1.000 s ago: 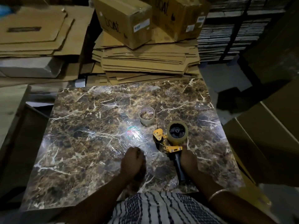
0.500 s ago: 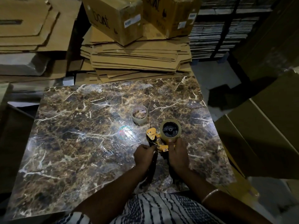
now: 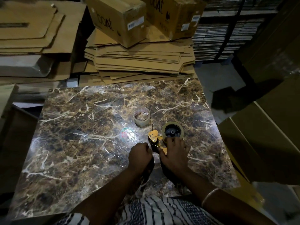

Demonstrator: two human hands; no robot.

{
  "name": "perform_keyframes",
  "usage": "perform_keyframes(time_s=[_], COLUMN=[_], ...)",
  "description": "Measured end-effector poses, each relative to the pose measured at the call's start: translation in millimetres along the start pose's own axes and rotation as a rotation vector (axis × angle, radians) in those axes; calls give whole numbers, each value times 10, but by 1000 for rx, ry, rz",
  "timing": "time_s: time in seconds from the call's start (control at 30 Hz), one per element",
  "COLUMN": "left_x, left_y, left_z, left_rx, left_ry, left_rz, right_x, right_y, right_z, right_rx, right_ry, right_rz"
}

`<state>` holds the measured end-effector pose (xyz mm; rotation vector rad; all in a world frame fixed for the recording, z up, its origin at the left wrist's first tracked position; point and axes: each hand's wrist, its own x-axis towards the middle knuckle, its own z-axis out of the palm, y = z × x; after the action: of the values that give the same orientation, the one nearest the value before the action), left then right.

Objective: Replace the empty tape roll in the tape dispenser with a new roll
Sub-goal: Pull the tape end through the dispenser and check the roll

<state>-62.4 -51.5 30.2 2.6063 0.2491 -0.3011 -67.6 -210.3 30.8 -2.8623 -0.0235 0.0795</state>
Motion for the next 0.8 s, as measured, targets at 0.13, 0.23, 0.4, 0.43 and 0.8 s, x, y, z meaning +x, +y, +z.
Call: perform_keyframes(time_s=[0.13,0.23,0.4,0.43,0.8], left_x=[147,248,385,407,341], left_y=[-188,-255,-197,-180,-101], left_z=[-94,-199,-275,-280,-58], left_rx=[144,218,241,244,20], left_ry=[-81,-142,-164,-171,-92], left_rz=[235,334,439,450,69], right_x=[34,52,53,52,39], right_y=[33,46,87,96,64], right_z=[16,16,31,34,39], right_rx=[-23,-43,-44,-46,-107], right_ry=[-35,-57,-63,-60,-13], right_rz=[-40,-58,-99,-100,-123])
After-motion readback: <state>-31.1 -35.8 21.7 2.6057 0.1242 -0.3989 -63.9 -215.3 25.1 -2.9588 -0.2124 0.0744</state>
